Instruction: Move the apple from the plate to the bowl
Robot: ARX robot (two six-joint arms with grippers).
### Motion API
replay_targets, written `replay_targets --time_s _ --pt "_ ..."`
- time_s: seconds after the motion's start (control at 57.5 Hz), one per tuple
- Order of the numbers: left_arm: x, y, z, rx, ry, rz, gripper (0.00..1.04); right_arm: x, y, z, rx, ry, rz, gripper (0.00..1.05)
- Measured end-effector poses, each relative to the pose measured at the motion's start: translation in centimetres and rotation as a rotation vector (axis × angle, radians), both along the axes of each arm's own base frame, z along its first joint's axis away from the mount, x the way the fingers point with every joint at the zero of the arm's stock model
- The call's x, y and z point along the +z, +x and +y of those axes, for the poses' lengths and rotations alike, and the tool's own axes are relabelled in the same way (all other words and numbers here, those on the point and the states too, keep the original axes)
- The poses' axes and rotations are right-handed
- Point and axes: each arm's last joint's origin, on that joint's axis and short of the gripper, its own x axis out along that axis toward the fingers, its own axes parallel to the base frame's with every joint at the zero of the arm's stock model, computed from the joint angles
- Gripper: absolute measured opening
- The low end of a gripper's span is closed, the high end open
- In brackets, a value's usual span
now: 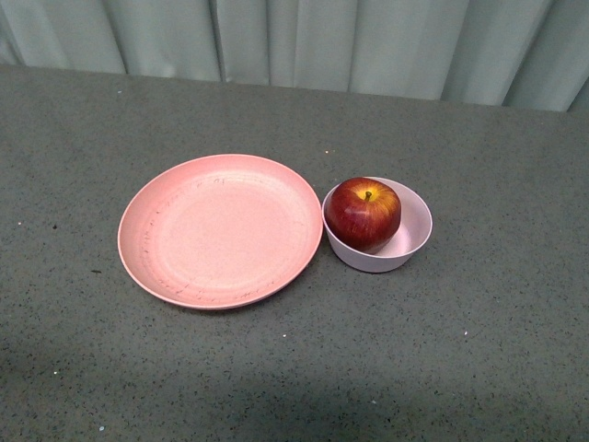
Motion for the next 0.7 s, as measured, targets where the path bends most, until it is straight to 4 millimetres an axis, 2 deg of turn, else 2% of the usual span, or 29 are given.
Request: replay_targets --time_s 0.695 --pt "1.1 -2.9 0.0 0.000 0.000 -0.035 0.04 0.0 0.0 0.0 0.000 0.000 0.000 0.95"
